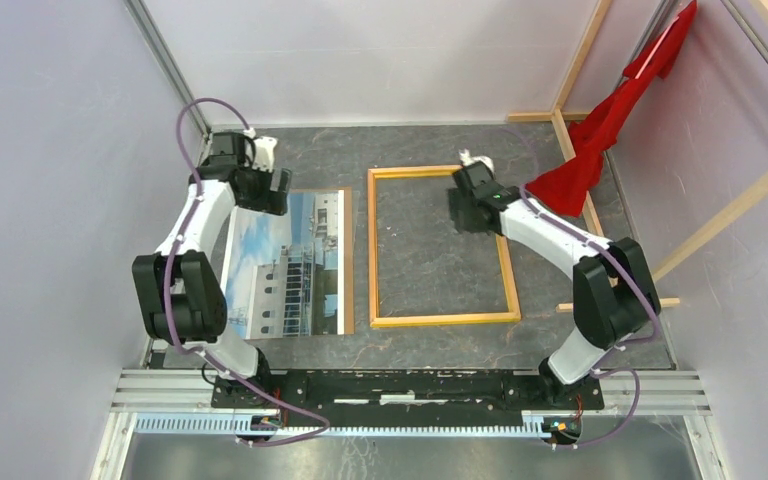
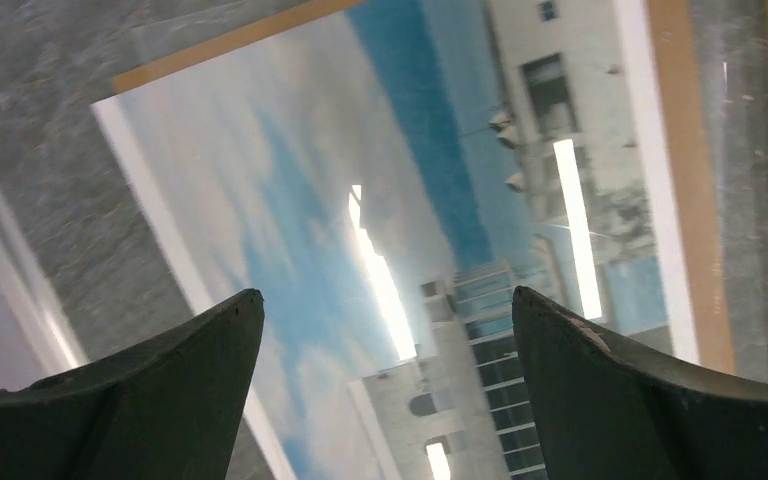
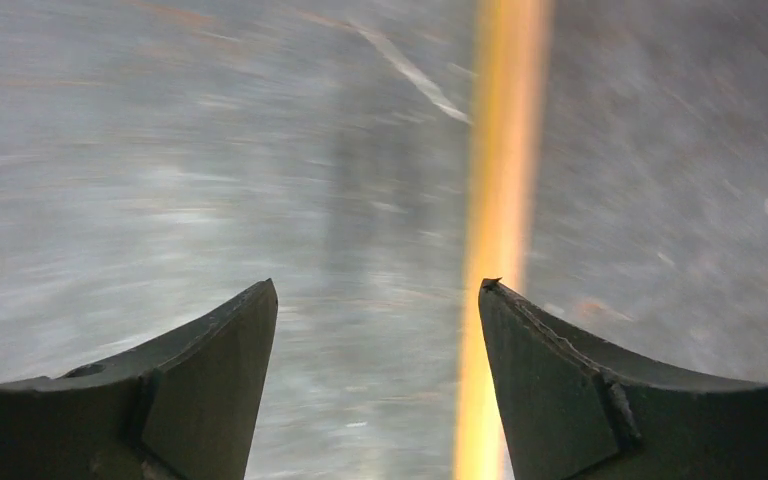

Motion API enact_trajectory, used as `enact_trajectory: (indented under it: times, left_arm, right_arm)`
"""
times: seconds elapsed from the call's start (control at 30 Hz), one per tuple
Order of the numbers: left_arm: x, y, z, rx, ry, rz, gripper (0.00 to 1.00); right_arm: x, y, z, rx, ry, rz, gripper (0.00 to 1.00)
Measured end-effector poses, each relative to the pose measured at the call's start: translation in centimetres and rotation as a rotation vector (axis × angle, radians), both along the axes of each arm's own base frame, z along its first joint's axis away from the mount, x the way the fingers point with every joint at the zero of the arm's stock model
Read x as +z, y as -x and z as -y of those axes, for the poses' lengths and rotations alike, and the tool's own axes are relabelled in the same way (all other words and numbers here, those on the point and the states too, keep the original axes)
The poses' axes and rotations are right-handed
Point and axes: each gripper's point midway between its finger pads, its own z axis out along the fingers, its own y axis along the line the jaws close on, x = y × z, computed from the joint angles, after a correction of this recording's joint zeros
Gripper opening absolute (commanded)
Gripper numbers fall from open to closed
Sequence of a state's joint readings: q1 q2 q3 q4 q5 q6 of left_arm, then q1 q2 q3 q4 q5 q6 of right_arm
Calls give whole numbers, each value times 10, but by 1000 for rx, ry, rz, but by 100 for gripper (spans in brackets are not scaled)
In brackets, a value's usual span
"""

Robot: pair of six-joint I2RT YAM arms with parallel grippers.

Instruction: Put the photo into the frame

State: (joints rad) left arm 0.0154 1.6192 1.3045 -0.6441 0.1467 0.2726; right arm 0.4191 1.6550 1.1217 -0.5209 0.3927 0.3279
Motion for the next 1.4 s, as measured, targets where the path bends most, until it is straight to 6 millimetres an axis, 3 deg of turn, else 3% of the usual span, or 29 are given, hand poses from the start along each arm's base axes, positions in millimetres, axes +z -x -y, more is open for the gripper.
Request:
enact_trajectory:
  times: [0.07, 0.13, 0.2, 0.27, 0.3, 0.37, 0.5, 0.67, 0.8, 1.07, 1.4]
  left_arm:
    - [4, 0, -25, 48, -6, 3, 100]
    - [8, -1, -47, 94, -21, 13, 100]
    - [12, -1, -74, 154, -44, 24, 100]
    - [12, 2, -96, 202, -67, 25, 100]
    - [12, 5, -107, 229, -74, 22, 100]
    - [11, 10, -127, 277, -97, 16, 100]
    - [-3, 23, -155, 347, -158, -8, 100]
    - [-35, 49, -158, 365, -198, -97, 100]
    - [-42, 54, -163, 381, -220, -105, 100]
    - [-47, 59, -192, 427, -322, -76, 98]
    - [-68, 52, -200, 439, -342, -82, 93]
  right_arm:
    - [27, -7, -52, 93, -82, 67, 83]
    - [56, -11, -116, 208, -187, 126, 84]
    - [85, -8, -189, 334, -319, 183, 84]
    - [98, 3, -240, 424, -413, 192, 84]
    - [101, 10, -268, 469, -462, 186, 84]
    - [95, 19, -302, 520, -507, 157, 83]
    - [53, 27, -350, 565, -529, 67, 83]
    - [-6, 32, -352, 531, -489, -45, 83]
    - [-26, 30, -350, 498, -472, -74, 83]
    - [-36, 17, -340, 408, -472, -60, 87]
    - [-40, -6, -322, 325, -504, -40, 90]
